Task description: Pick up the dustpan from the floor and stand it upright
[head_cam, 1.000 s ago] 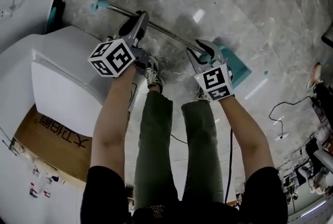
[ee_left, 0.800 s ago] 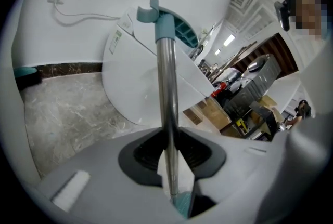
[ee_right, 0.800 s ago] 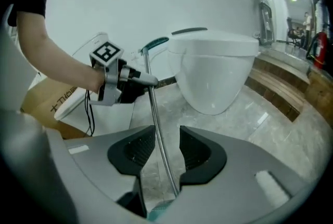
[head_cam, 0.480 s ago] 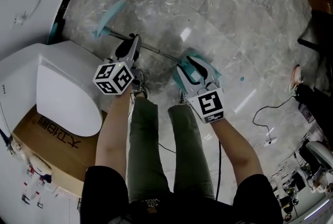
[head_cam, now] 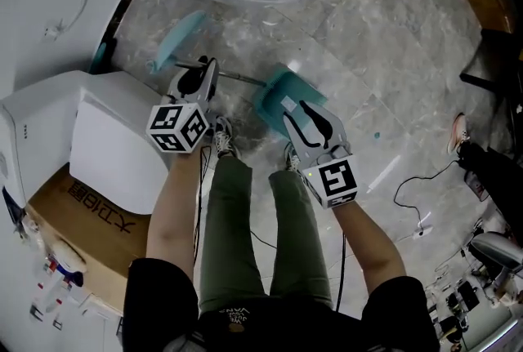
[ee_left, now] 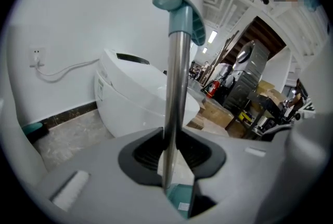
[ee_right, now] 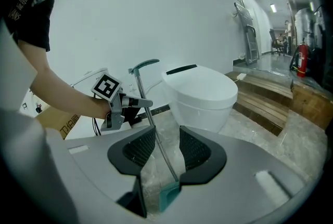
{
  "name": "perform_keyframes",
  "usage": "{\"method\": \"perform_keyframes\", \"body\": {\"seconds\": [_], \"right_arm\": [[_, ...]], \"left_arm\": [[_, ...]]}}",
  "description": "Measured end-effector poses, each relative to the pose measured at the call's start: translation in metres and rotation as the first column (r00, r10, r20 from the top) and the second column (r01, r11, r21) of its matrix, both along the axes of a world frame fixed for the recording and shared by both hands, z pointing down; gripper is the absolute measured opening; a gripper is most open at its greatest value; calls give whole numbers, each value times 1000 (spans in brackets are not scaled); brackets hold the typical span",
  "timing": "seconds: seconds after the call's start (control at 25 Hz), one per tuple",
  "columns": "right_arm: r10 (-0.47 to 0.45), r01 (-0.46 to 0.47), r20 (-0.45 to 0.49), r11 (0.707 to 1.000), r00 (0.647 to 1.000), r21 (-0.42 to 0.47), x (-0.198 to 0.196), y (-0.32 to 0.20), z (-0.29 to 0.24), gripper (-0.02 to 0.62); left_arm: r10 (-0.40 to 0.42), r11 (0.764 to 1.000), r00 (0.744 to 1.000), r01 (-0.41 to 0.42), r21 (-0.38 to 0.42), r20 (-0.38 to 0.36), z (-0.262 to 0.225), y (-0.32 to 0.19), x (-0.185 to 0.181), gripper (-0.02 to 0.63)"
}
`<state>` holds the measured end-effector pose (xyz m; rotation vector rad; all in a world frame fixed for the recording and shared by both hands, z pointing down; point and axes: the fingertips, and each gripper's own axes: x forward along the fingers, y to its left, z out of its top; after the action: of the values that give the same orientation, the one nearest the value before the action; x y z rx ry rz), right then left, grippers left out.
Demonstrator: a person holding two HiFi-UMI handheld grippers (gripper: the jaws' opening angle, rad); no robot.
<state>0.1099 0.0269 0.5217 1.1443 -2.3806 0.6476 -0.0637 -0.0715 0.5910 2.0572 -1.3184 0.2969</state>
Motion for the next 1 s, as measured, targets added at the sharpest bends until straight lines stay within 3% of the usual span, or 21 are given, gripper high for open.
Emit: {"method": "perform_keyframes", "body": {"seconds": [0.44,1.0], "right_arm": [[8,-9,26,1000,1000,26,-80,-48,-21,124],[-51,48,57,998,997,46,-190,-111,-34,124]], "left_arm": [[-45,997,996,39,65,82,-31,-45,-118,140],[-96,988,968,65,139,233,-47,-118,-261,140]]}}
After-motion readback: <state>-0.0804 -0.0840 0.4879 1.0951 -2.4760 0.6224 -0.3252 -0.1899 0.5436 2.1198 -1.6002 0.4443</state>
